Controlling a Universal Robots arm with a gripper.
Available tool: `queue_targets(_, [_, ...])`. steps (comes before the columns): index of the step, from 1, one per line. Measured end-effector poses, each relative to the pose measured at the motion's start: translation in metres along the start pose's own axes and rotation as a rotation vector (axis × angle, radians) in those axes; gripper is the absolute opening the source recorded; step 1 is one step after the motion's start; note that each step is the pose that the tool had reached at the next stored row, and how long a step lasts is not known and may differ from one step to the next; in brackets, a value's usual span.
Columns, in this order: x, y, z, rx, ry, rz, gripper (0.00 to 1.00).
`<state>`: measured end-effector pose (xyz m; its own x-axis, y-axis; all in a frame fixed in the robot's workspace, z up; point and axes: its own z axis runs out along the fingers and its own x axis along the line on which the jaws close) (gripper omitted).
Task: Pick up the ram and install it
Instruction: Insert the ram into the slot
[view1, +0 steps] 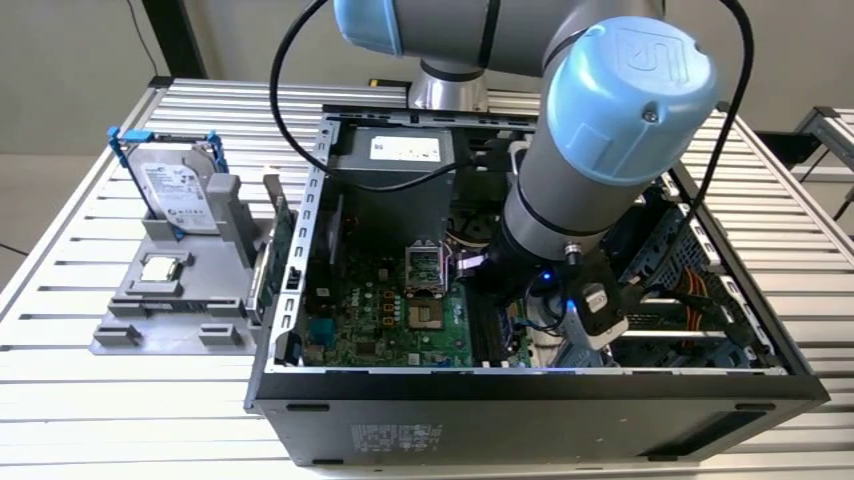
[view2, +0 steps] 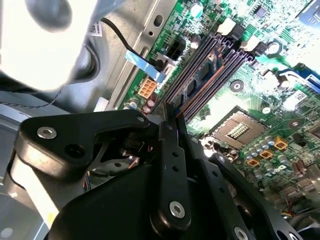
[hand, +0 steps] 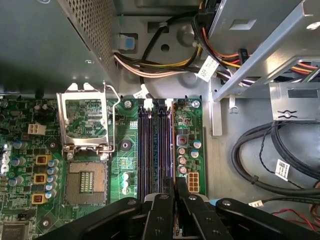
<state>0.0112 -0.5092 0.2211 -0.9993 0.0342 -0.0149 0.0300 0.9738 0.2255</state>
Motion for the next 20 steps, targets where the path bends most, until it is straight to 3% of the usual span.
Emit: queue_targets(20, [0.0,-0.0005,0.0024,-0.0003,0.0,0.0,0.0])
